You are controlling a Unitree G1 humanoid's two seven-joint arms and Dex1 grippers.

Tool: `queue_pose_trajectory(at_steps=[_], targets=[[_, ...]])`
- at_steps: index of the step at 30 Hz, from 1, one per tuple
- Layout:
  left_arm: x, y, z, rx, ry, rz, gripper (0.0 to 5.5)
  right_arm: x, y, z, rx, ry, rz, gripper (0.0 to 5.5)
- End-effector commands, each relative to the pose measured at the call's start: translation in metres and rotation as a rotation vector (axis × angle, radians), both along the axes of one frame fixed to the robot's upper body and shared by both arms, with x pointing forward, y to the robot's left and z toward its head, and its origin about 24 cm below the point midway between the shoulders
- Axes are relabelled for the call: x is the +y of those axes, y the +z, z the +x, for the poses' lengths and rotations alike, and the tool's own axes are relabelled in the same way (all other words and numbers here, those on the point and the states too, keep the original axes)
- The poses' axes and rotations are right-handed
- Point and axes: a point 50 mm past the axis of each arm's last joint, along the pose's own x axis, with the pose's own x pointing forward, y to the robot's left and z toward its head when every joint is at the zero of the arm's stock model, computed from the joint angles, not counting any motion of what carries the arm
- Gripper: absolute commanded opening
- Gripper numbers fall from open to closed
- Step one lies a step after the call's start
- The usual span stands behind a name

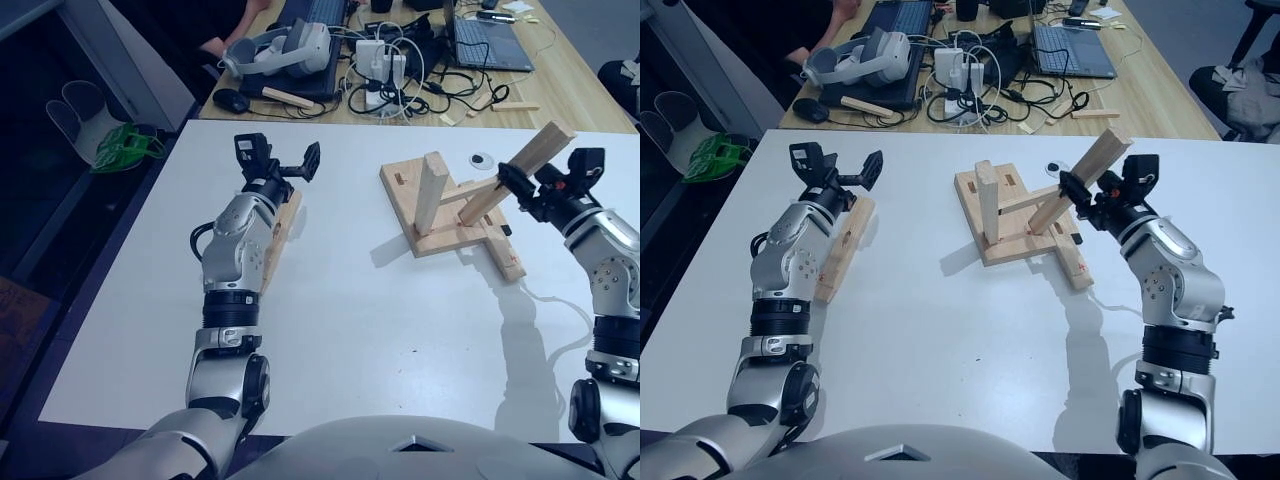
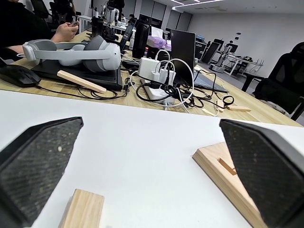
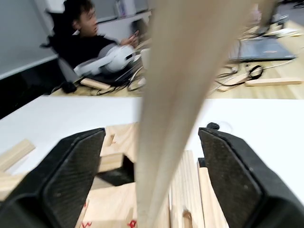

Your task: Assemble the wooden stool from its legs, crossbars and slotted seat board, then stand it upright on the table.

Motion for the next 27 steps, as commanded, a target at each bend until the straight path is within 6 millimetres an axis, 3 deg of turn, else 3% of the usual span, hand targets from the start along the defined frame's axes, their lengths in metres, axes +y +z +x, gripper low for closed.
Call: queue_pose_trajectory(at_steps=[1,8,14,17,20,27], targets=[[-0.001,0.0,0.002,0.008,-0.009,-0.014,5.4,0.007,0.025,0.003,-0.147,-0.006,0.014,3.61],[-0.001,0.0,0.002,0.012,-0.018,-0.026,5.4,0.025,0.059,0.006,-0.262,0.046,-0.02,3.61],[-0.004,0.006,0.001,-0.026,-0.028,0.011,5.4,0.019,0.027,0.009,-0.082,-0.011,-0.14,3.61],[-0.028,0.019,-0.005,-0.077,-0.145,0.007,5.4,0.011,0.017,0.007,-0.036,-0.032,-0.152,3.61],[-0.054,0.026,-0.015,-0.097,-0.269,-0.008,5.4,0.003,0.02,0.008,-0.055,-0.068,-0.147,3.61],[-0.068,0.024,-0.02,-0.076,-0.316,-0.008,5.4,0.01,0.055,0.012,-0.272,-0.087,-0.118,3.61]])
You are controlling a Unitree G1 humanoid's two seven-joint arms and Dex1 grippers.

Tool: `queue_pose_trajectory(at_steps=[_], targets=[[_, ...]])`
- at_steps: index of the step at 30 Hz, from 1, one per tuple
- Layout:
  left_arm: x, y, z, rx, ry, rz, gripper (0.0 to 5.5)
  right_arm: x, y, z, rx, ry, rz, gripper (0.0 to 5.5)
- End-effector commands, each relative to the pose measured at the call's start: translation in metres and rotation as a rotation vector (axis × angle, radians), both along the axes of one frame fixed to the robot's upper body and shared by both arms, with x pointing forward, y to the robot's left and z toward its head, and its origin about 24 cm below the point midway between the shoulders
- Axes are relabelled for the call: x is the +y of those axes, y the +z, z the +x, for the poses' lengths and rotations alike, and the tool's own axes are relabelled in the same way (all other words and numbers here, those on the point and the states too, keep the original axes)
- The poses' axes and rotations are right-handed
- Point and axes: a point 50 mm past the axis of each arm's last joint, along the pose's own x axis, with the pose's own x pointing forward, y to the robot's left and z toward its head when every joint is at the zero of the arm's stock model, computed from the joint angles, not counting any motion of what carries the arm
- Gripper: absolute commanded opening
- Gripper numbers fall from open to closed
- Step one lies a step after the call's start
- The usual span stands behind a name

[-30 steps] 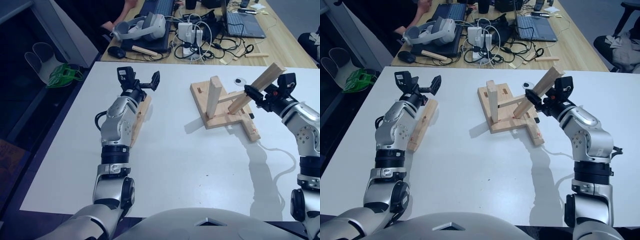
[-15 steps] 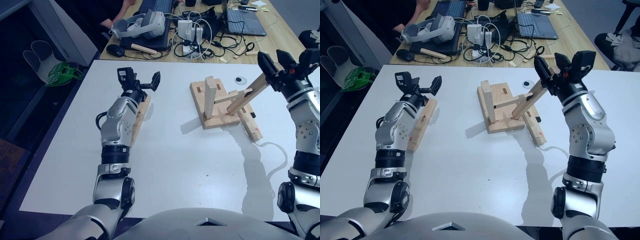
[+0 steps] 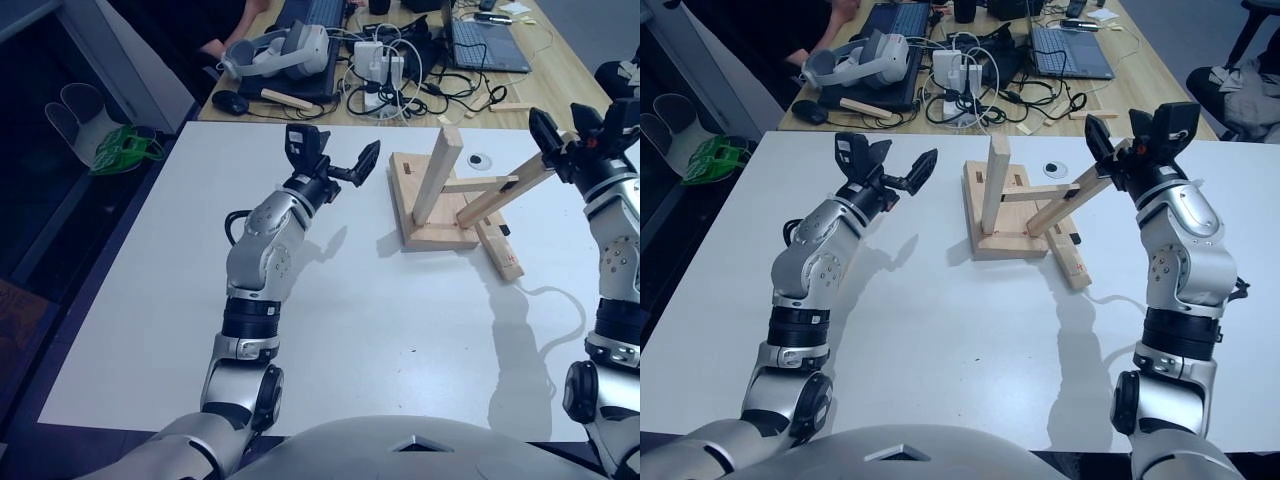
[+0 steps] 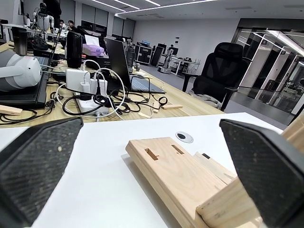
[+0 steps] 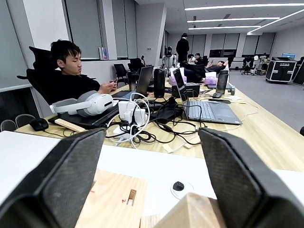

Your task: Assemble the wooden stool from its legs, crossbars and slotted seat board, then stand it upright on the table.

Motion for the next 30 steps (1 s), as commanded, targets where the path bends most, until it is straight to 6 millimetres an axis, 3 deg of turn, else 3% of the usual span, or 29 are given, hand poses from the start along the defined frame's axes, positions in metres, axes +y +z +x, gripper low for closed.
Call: queue_pose_trajectory(at_steps=[1,4,10,12,15,19,21,23,30], targets=[[-0.008,-0.002,-0.001,0.022,-0.027,0.024,5.4,0.009,0.015,0.002,-0.08,0.007,-0.004,3.61],[-0.014,-0.002,-0.002,0.033,-0.04,0.034,5.4,0.019,0.032,0.003,-0.146,0.023,-0.015,3.61],[-0.016,-0.004,-0.004,0.056,-0.035,0.02,5.4,0.039,0.085,0.006,-0.298,0.05,-0.013,3.61],[-0.015,-0.005,-0.003,0.065,-0.028,0.016,5.4,0.044,0.087,0.011,-0.258,0.047,-0.026,3.61],[-0.016,-0.005,-0.003,0.07,-0.031,0.019,5.4,0.04,0.053,0.02,-0.019,0.029,-0.027,3.61],[-0.017,-0.007,-0.003,0.076,-0.035,0.028,5.4,0.039,-0.018,0.011,0.424,0.093,-0.112,3.61],[-0.017,-0.007,-0.003,0.078,-0.037,0.03,5.4,0.041,-0.028,0.006,0.477,0.114,-0.115,3.61],[-0.016,-0.008,-0.003,0.081,-0.038,0.033,5.4,0.046,-0.016,0.008,0.395,0.13,-0.089,3.61],[-0.016,-0.011,-0.003,0.093,-0.042,0.039,5.4,0.06,0.057,0.009,-0.096,0.138,-0.004,3.61]])
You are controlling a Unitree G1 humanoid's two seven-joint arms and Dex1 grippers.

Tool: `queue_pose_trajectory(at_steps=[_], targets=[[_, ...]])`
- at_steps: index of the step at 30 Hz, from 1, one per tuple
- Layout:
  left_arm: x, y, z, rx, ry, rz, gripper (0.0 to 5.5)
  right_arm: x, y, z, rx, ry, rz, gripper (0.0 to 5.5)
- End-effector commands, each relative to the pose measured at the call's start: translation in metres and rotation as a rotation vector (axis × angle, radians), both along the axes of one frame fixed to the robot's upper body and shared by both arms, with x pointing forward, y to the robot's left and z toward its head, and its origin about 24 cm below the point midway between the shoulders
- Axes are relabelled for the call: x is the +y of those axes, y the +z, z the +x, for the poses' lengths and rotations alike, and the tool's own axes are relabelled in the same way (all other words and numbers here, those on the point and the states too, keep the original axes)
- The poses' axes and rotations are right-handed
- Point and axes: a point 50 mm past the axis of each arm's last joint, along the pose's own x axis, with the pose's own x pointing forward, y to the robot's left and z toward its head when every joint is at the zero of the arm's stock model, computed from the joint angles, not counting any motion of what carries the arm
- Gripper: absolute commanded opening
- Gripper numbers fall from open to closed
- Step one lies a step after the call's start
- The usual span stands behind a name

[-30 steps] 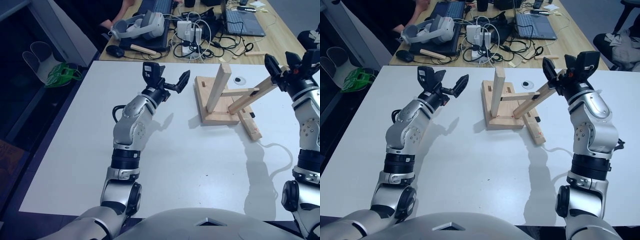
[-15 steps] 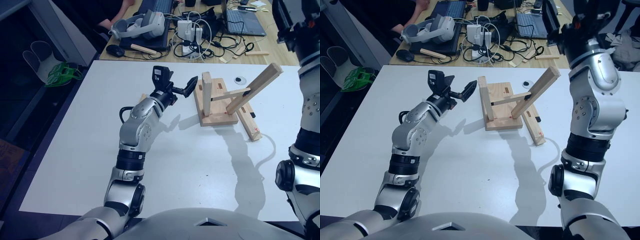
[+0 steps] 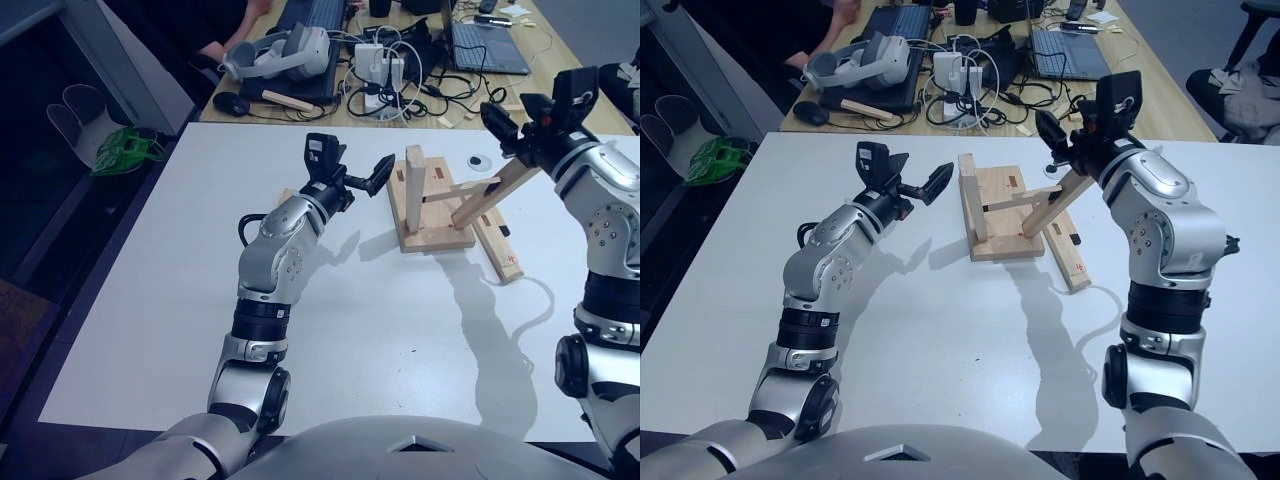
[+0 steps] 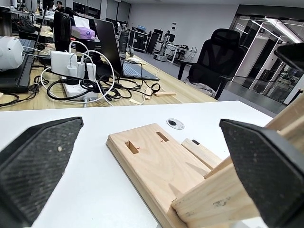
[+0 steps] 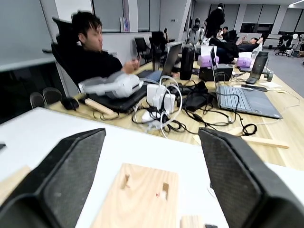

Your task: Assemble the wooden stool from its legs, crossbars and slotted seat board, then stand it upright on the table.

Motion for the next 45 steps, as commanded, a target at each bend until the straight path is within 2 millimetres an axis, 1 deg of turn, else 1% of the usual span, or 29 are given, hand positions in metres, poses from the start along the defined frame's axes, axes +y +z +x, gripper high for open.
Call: queue_pose_trajectory(at_steps=[1,2,4,6,7,10,14,15,17,21,23,25,29,31,34,37,38,41,44,45], targets=[[0.002,-0.004,0.0,0.022,-0.001,0.022,5.4,0.007,0.038,-0.004,-0.245,-0.005,0.039,3.61],[0.002,-0.004,0.0,0.023,-0.001,0.02,5.4,0.007,0.046,-0.006,-0.306,-0.019,0.048,3.61],[0.002,-0.005,0.001,0.026,-0.002,0.017,5.4,0.002,0.059,-0.009,-0.428,-0.086,0.002,3.61],[0.002,-0.006,0.001,0.028,-0.003,0.014,5.4,-0.004,0.064,-0.012,-0.5,-0.153,-0.066,3.61],[0.002,-0.006,0.001,0.028,-0.003,0.013,5.4,-0.008,0.061,-0.014,-0.498,-0.18,-0.089,3.61],[0.003,-0.007,0.0,0.031,0.002,0.006,5.4,-0.03,0.028,-0.029,-0.425,-0.267,-0.159,3.61],[0.004,-0.009,0.0,0.038,0.004,-0.011,5.4,-0.048,-0.016,-0.053,-0.31,-0.342,-0.211,3.61],[0.005,-0.009,0.0,0.038,0.009,-0.013,5.4,-0.051,-0.027,-0.057,-0.263,-0.351,-0.204,3.61],[0.006,-0.01,0.0,0.038,0.015,-0.015,5.4,-0.052,-0.041,-0.06,-0.194,-0.35,-0.182,3.61],[0.005,-0.009,0.001,0.033,0.017,-0.016,5.4,-0.045,-0.056,-0.054,-0.075,-0.291,-0.108,3.61],[0.005,-0.008,0.001,0.03,0.018,-0.018,5.4,-0.043,-0.056,-0.05,-0.043,-0.274,-0.057,3.61],[0.004,-0.007,0.001,0.028,0.019,-0.019,5.4,-0.042,-0.051,-0.047,-0.049,-0.253,-0.037,3.61],[0.003,-0.006,0.001,0.025,0.021,-0.022,5.4,-0.035,-0.048,-0.042,-0.044,-0.19,-0.111,3.61],[0.003,-0.006,0.001,0.024,0.02,-0.023,5.4,-0.032,-0.045,-0.042,-0.062,-0.165,-0.106,3.61],[0.003,-0.006,0.001,0.026,0.02,-0.025,5.4,-0.025,-0.032,-0.043,-0.136,-0.136,-0.03,3.61],[0.003,-0.007,0.001,0.028,0.018,-0.024,5.4,-0.019,-0.024,-0.044,-0.163,-0.099,0.012,3.61],[0.003,-0.007,0.001,0.027,0.017,-0.024,5.4,-0.017,-0.025,-0.043,-0.141,-0.095,0.001,3.61],[0.002,-0.006,0.001,0.026,0.017,-0.023,5.4,-0.018,-0.041,-0.039,-0.034,-0.118,-0.064,3.61],[0.002,-0.006,0.001,0.025,0.018,-0.023,5.4,-0.021,-0.049,-0.036,0.011,-0.168,-0.09,3.61],[0.002,-0.006,0.001,0.025,0.019,-0.024,5.4,-0.022,-0.051,-0.035,0.016,-0.19,-0.09,3.42]])
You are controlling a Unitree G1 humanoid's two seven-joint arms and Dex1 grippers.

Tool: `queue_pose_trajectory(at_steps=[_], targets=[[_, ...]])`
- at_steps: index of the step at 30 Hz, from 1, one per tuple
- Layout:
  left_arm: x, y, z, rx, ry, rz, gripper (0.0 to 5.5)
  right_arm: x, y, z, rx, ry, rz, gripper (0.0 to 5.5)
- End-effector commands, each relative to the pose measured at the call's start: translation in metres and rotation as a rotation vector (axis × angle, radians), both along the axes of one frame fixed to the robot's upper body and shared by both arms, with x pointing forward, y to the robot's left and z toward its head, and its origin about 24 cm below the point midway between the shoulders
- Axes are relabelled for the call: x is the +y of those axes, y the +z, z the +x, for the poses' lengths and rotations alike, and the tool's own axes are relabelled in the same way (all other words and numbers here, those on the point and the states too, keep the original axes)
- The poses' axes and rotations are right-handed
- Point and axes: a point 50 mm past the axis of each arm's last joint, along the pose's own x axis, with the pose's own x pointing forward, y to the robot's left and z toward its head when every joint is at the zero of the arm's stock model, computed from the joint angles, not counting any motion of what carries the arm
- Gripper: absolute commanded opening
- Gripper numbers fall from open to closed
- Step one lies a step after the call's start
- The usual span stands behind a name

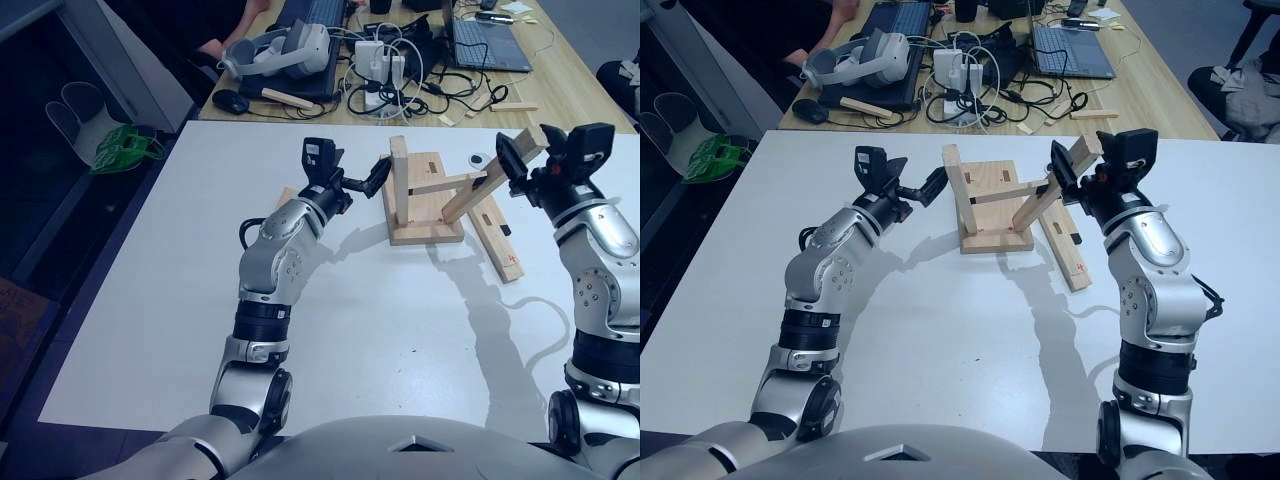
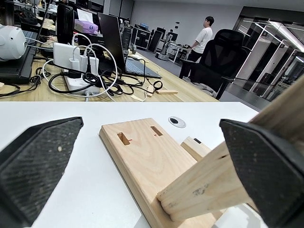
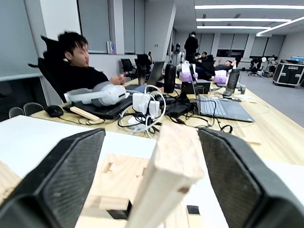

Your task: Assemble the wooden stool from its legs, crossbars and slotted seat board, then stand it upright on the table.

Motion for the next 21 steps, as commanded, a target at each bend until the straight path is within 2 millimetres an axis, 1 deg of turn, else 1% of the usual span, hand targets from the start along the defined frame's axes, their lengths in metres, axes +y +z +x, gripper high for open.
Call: queue_pose_trajectory(at_steps=[1,3,5,7,11,13,16,19,21], targets=[[0.0,0.0,0.001,0.004,0.006,0.003,5.4,-0.004,-0.007,0.006,0.044,-0.064,-0.012,3.32],[-0.001,0.0,0.001,0.004,0.005,0.003,5.4,-0.004,-0.005,0.009,0.048,-0.047,0.023,2.86],[-0.001,0.0,0.001,0.005,0.004,0.003,5.4,-0.009,-0.004,0.013,0.094,0.026,0.062,2.32],[-0.002,0.0,0.002,0.006,0.003,0.002,5.4,-0.018,-0.006,0.016,0.132,0.079,0.072,1.99],[-0.004,0.0,0.002,0.005,0.004,-0.004,5.4,-0.037,-0.009,0.025,0.173,0.11,0.114,1.27],[-0.004,-0.001,0.002,0.005,0.003,-0.006,5.4,-0.042,-0.011,0.027,0.186,0.149,0.108,1.17],[-0.005,-0.001,0.002,0.006,0.003,-0.008,5.4,-0.049,-0.008,0.028,0.197,0.247,0.125,1.16],[-0.005,-0.002,0.002,0.007,0.001,-0.009,5.4,-0.056,-0.006,0.026,0.227,0.342,0.173,1.12],[-0.005,-0.002,0.002,0.008,-0.002,-0.006,5.4,-0.063,-0.008,0.025,0.247,0.374,0.208,1.06]])
